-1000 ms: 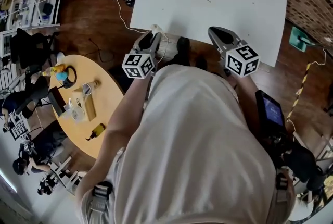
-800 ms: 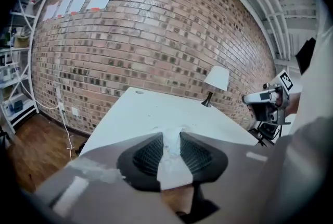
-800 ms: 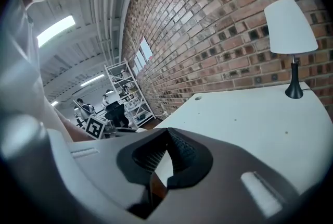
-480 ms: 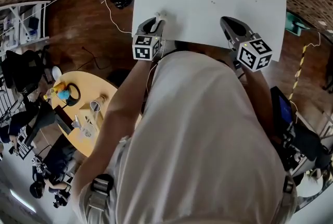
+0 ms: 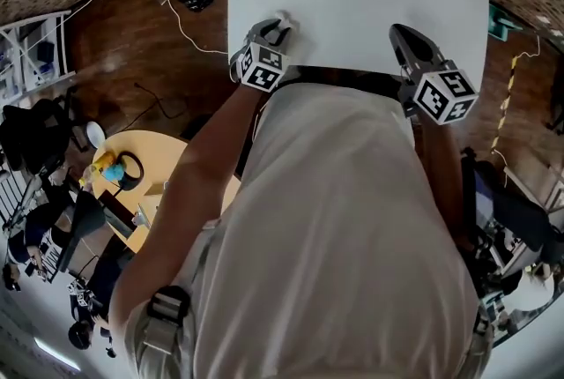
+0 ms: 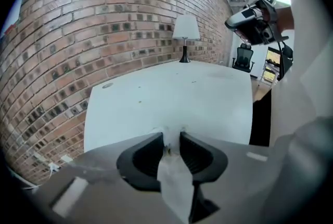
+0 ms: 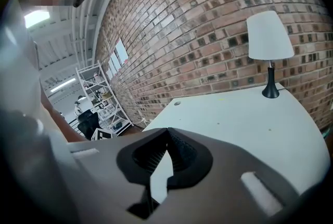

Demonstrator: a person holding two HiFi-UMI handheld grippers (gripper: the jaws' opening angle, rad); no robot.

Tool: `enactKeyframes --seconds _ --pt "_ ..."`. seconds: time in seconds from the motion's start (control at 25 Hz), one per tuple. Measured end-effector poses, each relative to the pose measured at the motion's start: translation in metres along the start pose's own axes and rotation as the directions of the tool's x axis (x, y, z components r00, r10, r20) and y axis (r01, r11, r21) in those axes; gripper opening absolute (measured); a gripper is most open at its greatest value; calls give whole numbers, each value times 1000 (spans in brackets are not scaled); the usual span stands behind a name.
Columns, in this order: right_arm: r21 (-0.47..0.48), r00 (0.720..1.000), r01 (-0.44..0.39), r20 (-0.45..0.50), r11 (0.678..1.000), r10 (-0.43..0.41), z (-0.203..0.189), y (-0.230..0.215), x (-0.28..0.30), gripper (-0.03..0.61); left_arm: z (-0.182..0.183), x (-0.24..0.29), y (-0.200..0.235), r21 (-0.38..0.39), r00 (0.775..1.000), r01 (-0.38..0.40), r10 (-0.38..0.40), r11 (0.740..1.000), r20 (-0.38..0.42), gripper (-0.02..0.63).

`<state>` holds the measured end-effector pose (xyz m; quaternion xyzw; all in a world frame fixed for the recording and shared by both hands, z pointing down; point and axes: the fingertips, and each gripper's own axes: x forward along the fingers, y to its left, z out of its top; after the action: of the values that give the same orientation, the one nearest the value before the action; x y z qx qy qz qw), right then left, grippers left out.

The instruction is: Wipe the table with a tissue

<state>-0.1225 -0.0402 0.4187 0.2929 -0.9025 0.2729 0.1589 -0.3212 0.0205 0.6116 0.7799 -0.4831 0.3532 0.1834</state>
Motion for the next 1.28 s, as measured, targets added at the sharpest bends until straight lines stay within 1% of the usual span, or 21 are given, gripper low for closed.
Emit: enactKeyframes --seconds 0.12,0.32,0.44,0.56,0.6,0.72,0.88,1.04,1.12,1.28 --pt "16 1000 18 5 1000 -18 1 -7 -1 6 1 3 -2 53 1000 -1 2 999 -14 104" --pt "33 1000 20 11 999 -20 6 -21 -3 6 4 7 -2 65 998 -38 41 997 -47 95" --pt "33 1000 14 9 999 -14 10 -32 -4 6 5 9 -4 37 996 -68 69 997 -50 92" --pt "30 1000 -5 -1 1000 5 15 -42 -1 6 7 10 -6 -21 996 -82 81 996 -22 92" --pt "26 1000 -17 -7 1000 17 17 -44 1 6 9 12 -8 -29 997 -82 81 996 -12 92" --pt "24 999 -45 -16 999 46 26 -52 5 6 20 20 -13 -18 996 -92 92 996 0 91" --pt "29 998 -63 -17 998 63 33 -62 6 6 34 32 -18 -39 995 -98 98 994 -1 91" --pt "30 995 -96 -31 995 97 31 -64 10 6 43 38 -21 -57 994 -111 111 992 -9 91" --pt "32 993 -112 -41 993 113 28 -65 12 6 43 38 -26 -70 996 -92 91 993 -9 89" --pt "30 988 -140 -56 990 142 26 -63 18 6 43 36 -40 -83 1000 1 -1 997 -2 89"
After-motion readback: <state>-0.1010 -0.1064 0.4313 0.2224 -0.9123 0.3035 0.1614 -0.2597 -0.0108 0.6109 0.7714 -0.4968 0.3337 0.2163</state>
